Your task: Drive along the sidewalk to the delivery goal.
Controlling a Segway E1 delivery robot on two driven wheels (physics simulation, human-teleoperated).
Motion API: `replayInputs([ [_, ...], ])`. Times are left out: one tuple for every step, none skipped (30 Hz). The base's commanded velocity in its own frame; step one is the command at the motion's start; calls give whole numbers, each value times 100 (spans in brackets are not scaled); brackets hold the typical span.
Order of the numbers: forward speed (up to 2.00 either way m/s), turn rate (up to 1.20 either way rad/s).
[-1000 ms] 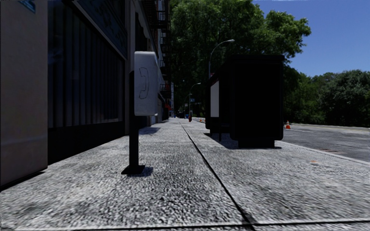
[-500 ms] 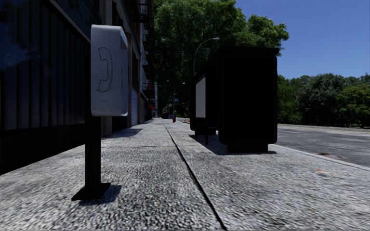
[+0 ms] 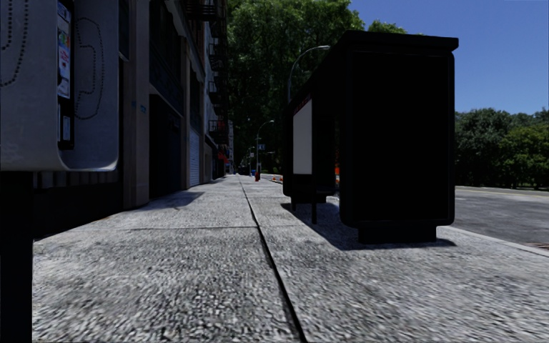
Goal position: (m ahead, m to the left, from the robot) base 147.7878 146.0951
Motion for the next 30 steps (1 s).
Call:
replayInputs([
  [200, 0],
  [200, 10],
  [200, 19],
  [200, 26],
  [200, 26],
  [200, 29],
  [200, 36],
  [200, 38],
  [200, 38],
  [200, 39],
  [200, 40],
  [200, 40],
  [200, 40],
  [200, 40],
  [200, 40],
  [200, 40],
  [200, 40],
  [200, 40],
  [200, 36],
  [200, 0],
  [200, 0],
  [200, 0],
  [200, 0],
  [200, 0],
  [200, 0],
  [200, 0],
  [200, 0],
  [200, 0],
  [200, 0],
  [200, 0],
])
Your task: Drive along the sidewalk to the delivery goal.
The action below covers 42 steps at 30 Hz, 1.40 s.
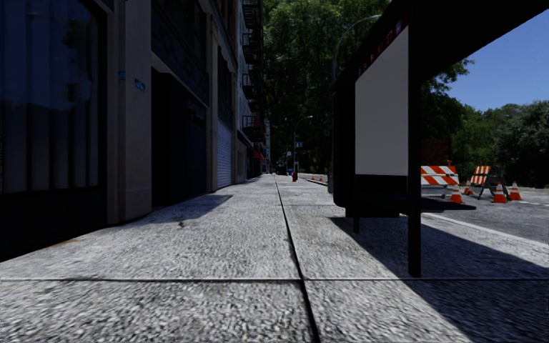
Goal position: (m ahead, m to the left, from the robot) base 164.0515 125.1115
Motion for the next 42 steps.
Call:
replayInputs([
  [200, 0],
  [200, 0],
  [200, 0],
  [200, 0],
  [200, 0],
  [200, 0],
  [200, 0],
  [200, 0],
  [200, 0],
  [200, 0],
  [200, 0],
  [200, 0],
  [200, 0],
  [200, 0],
  [200, 0],
  [200, 0],
  [200, 0],
  [200, 0],
  [200, 0],
  [200, 0],
  [200, 0],
  [200, 0],
  [200, 0],
  [200, 0],
  [200, 0],
  [200, 0],
  [200, 0],
  [200, 0],
  [200, 0],
  [200, 0],
  [200, 0],
  [200, 0],
  [200, 0],
  [200, 0],
  [200, 0],
  [200, 0],
  [200, 0],
  [200, 0],
  [200, 0],
  [200, 0],
  [200, 0],
  [200, 0],
])
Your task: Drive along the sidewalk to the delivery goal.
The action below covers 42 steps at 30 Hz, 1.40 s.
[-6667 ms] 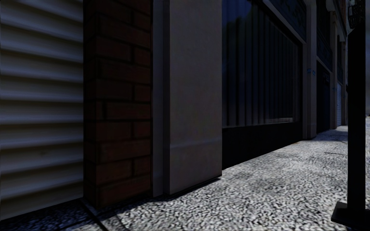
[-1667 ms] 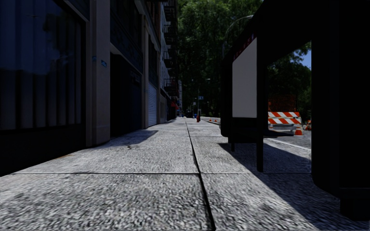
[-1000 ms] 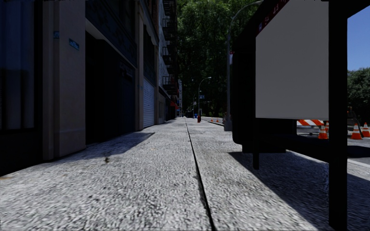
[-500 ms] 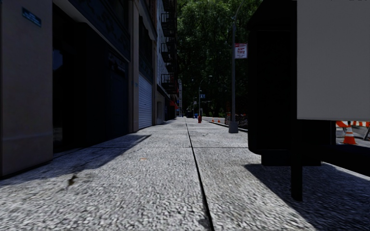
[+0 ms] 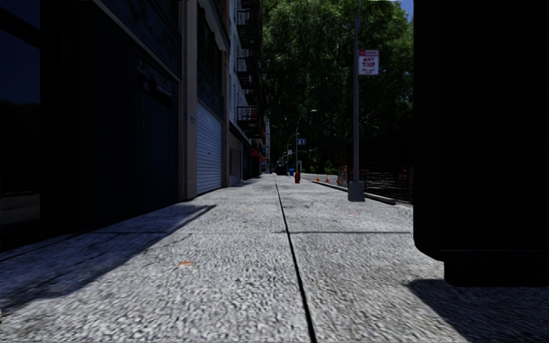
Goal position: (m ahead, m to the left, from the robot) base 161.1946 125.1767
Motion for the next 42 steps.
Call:
replayInputs([
  [200, 0],
  [199, 0],
  [199, 0],
  [199, 0],
  [199, 0],
  [199, 0],
  [199, 0],
  [199, 0],
  [199, 0],
  [199, 0],
  [199, 0],
  [199, 0],
  [199, 0],
  [199, 0],
  [199, 0],
  [199, 0],
  [199, 0],
  [199, 0],
  [199, 0],
  [199, 0],
  [198, 0],
  [197, 0],
  [197, 0],
  [197, 0],
  [197, 0],
  [197, 0],
  [196, 0],
  [196, 0],
  [196, 0],
  [196, 0],
  [196, 0],
  [196, 0],
  [196, 0],
  [196, 0],
  [196, 0],
  [196, 0],
  [196, 0],
  [196, 0],
  [196, 0],
  [196, 0],
  [196, 0],
  [196, 0],
])
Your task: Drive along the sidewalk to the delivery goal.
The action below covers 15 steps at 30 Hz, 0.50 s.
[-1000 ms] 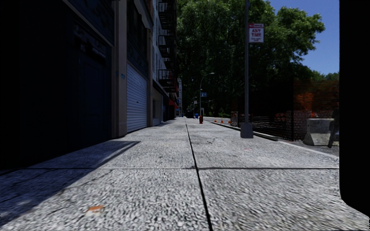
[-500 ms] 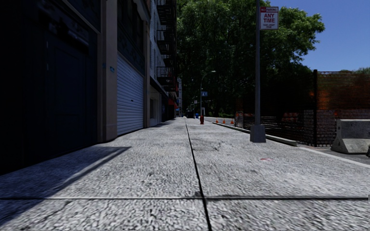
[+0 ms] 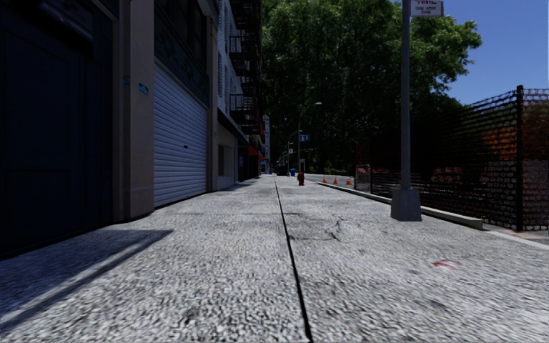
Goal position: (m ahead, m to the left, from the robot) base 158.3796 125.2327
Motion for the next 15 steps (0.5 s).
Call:
replayInputs([
  [196, 0],
  [196, 0],
  [196, 0],
  [196, 0],
  [196, 0],
  [196, 0],
  [196, 0],
  [196, 0],
  [196, 0],
  [196, 0],
  [196, 0],
  [196, 0],
  [196, 0],
  [196, 0],
  [196, 0],
])
